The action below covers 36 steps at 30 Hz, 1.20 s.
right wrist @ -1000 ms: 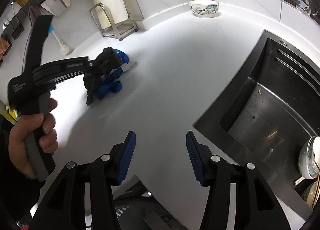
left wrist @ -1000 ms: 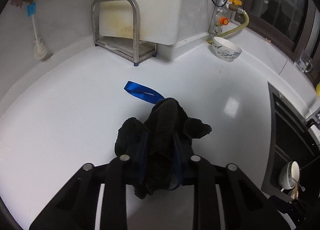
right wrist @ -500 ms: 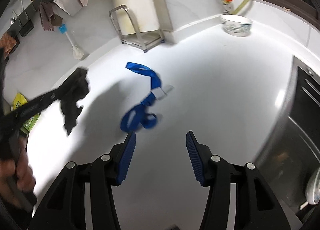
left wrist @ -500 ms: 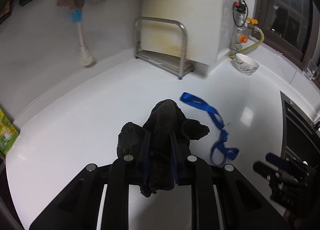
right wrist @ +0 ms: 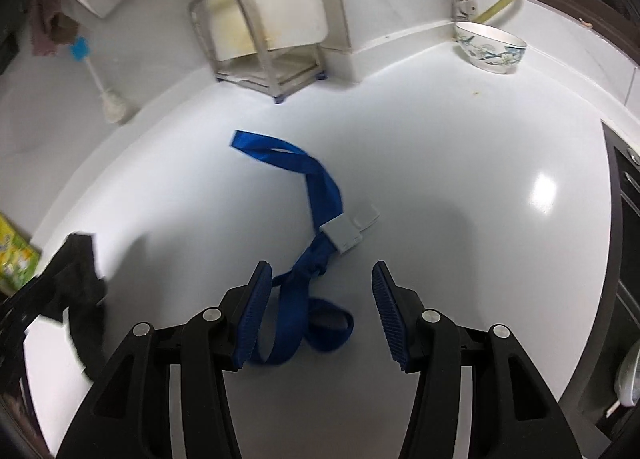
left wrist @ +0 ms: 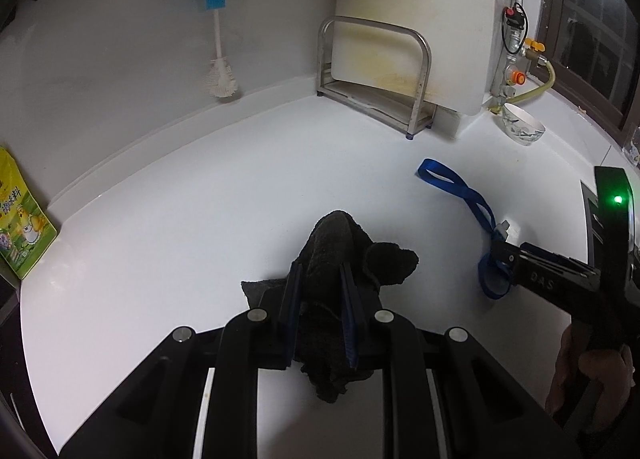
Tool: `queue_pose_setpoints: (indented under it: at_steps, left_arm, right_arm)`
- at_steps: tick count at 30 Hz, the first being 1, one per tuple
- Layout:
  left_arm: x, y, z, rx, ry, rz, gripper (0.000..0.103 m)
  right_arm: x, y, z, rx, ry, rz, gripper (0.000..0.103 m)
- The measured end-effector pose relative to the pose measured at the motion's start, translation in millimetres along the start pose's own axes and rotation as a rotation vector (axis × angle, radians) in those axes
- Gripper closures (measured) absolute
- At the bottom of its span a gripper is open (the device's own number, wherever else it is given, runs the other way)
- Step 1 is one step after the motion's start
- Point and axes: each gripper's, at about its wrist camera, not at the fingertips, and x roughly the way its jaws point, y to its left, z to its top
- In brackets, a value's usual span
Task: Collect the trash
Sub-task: 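Grasp the grey cloth with the left tool while the right tool grasps the blue strap, then carry the cloth and strap over the grey bin and open both tools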
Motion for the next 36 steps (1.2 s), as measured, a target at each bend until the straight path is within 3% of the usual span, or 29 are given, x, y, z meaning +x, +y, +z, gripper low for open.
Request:
queue_pose_setpoints:
  at_steps: [2, 5, 7, 9, 11, 22, 36]
  left_arm:
    - [-0.4, 3.4, -0.7, 0.001, -0.001, 0.001, 0.084]
    - [-1.1, 7.6, -2.0, 0.001, -0.002, 0.001, 0.084]
    - [-1.5, 9.0, -3.2, 0.004, -0.003, 0.002, 0.084]
    - [-2.4, 9.5, -3.9, 0.004, -0.002, 0.0, 0.084]
    - [-3.2, 9.8, -4.5, 0.004, 0.001, -0.003, 0.084]
    - [-15.9, 5.2, -10.2, 0.01, 0.004, -0.02, 0.084]
    - [-67.6, -8.7, -35.5, 0.057, -0.006, -0.075, 0.084]
  right_arm:
    - [5.3, 3.1, 2.6, -0.008, 0.004, -0.036, 0.054]
    - [10.0, 8.1, 3.6, -0.031, 0.009, -0.079, 0.063]
    - [12.3, 14.1, 3.6, -0.061, 0.014, -0.095, 0.072]
    - [13.5, 18.5, 3.7, -0.082, 0.022, -0.088, 0.09]
    - [13.2, 22.7, 3.2, -0.104, 0.028, -0.084, 0.094]
    - [-24.4, 35.5, -7.0, -0.152, -0.016, -0.108, 0.095]
    - [-128.3, 40.1, -55.2, -0.131, -0.071, -0.098, 0.095]
